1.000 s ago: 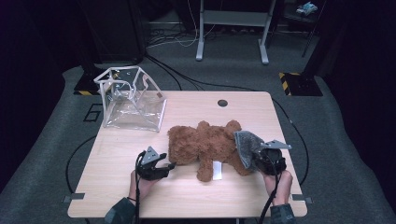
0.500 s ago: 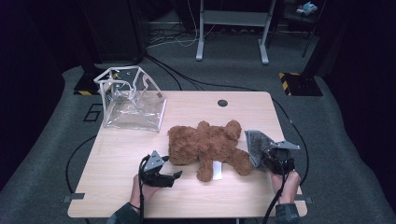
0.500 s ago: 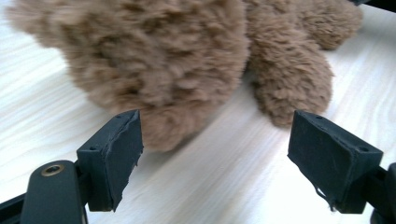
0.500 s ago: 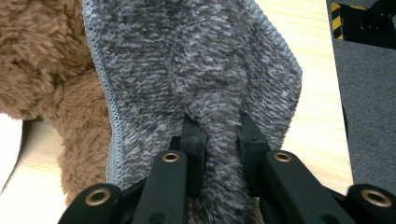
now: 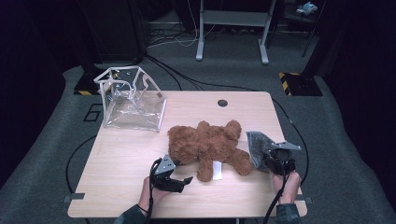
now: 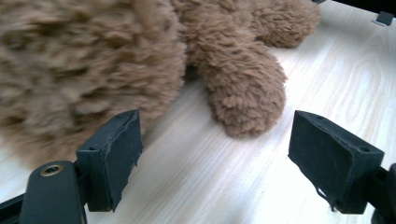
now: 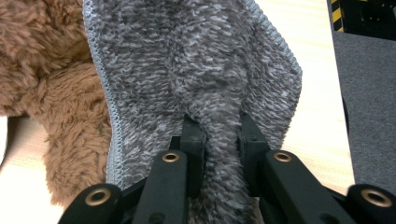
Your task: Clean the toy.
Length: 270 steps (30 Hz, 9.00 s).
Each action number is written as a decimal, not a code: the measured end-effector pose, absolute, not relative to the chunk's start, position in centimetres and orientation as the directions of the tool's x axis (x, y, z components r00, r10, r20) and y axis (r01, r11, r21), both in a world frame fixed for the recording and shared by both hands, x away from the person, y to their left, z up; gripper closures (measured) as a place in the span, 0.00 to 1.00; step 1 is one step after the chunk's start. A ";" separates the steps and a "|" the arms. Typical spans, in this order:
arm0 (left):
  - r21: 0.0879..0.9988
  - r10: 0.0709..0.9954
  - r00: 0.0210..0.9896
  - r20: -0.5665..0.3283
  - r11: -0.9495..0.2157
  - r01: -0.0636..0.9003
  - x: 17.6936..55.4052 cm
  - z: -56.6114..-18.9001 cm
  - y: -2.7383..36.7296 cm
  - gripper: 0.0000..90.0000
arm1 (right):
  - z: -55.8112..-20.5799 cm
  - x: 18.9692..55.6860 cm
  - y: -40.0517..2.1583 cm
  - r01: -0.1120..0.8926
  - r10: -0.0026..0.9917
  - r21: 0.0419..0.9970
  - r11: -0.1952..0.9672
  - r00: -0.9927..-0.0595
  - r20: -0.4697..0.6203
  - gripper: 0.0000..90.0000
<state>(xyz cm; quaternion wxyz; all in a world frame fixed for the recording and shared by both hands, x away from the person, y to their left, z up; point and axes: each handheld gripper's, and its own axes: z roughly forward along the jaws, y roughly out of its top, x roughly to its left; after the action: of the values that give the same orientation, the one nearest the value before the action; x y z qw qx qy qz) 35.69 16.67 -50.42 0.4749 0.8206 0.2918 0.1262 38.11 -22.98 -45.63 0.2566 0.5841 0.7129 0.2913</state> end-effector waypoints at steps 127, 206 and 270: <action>0.890 0.657 0.754 -0.009 -0.339 0.305 46.0 -43.8 13.6 0.55 | -46.3 39.2 -22.6 0.714 0.980 0.685 0.146 -0.200 -0.001 0.85; 0.853 0.716 0.691 -0.099 -0.296 0.429 44.8 -48.6 19.4 0.33 | -42.2 44.7 -12.9 0.633 0.923 0.701 0.327 -0.375 -0.092 0.86; 0.817 0.714 0.684 -0.152 -0.298 0.493 45.6 -52.6 20.2 0.91 | -38.9 46.7 -0.4 0.536 0.783 0.694 0.481 -0.619 -0.064 0.84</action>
<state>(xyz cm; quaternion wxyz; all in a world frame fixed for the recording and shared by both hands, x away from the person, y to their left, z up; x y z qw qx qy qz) 45.56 20.24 -52.62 0.4553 0.7965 0.3789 0.1211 46.74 -0.41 -38.87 0.1902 0.3927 0.8392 0.3245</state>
